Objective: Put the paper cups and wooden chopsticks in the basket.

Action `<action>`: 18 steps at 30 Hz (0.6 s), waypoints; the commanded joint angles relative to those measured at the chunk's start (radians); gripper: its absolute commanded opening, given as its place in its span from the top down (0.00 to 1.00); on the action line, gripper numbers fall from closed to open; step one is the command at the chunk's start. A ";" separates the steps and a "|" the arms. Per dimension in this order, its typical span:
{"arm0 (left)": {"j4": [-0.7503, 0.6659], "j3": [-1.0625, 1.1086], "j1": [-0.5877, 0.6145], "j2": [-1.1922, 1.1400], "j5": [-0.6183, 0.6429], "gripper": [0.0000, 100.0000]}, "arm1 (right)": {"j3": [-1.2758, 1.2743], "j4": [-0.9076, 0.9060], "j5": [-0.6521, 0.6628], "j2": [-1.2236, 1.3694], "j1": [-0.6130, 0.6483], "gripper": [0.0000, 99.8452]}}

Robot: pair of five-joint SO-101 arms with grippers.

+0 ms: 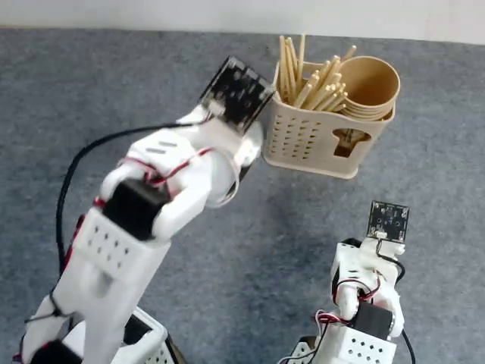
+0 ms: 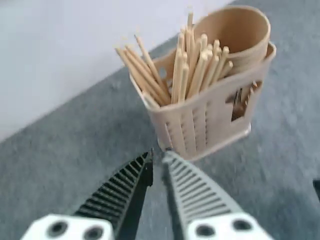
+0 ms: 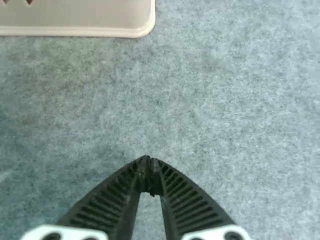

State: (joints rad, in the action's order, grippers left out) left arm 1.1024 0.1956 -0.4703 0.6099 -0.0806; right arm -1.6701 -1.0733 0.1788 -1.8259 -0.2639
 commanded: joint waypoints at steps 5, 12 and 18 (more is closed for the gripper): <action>-0.155 0.452 0.058 0.380 0.002 0.99 | -0.117 0.030 -0.002 -0.013 -0.010 0.99; -0.288 0.759 0.205 0.656 0.003 0.98 | -0.117 0.030 -0.002 -0.013 -0.010 0.99; -0.285 0.946 0.297 0.863 0.008 0.98 | -0.117 0.030 -0.002 -0.013 -0.008 0.99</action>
State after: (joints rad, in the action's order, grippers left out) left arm 0.8401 1.0625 -0.2309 1.3418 -0.0806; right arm -1.6701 -1.0733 0.1788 -1.8259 -0.2639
